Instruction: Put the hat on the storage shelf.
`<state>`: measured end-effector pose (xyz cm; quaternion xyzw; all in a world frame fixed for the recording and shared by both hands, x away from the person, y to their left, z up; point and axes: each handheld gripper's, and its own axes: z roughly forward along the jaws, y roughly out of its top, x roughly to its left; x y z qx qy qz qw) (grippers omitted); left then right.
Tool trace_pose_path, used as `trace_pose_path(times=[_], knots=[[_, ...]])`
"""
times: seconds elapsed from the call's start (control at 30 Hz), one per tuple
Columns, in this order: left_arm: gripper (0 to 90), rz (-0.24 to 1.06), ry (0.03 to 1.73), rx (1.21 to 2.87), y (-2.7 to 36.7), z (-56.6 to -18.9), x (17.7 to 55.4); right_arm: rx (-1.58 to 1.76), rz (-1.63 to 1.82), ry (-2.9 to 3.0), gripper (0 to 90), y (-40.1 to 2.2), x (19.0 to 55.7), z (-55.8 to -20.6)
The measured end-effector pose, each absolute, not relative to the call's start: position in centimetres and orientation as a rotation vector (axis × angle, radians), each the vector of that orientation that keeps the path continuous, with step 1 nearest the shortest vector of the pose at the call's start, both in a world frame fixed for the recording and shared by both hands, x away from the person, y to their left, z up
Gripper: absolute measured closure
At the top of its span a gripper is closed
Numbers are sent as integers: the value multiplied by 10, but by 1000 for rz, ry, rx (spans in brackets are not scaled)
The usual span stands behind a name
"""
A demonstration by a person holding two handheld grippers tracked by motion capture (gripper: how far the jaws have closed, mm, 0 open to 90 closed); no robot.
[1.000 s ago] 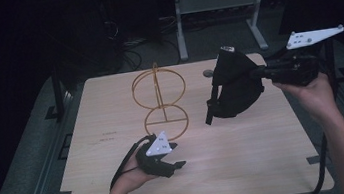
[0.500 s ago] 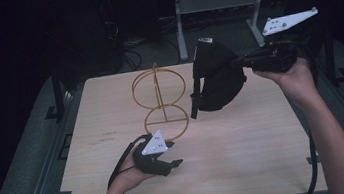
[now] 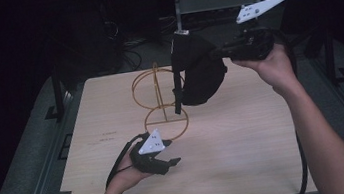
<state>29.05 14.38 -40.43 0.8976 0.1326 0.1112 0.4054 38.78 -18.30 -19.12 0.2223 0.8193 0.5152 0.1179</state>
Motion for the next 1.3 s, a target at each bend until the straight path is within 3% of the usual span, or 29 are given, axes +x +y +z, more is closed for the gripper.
trace_pose_path(times=[0.7, 1.3], knots=[[372, 284, 340, 2262, 142, -404, 292, 555, 1492, 2483, 871, -113, 429, -173], [372, 277, 342, 2264, 142, -405, 292, 528, 1524, 2549, 866, -62, 458, -184]])
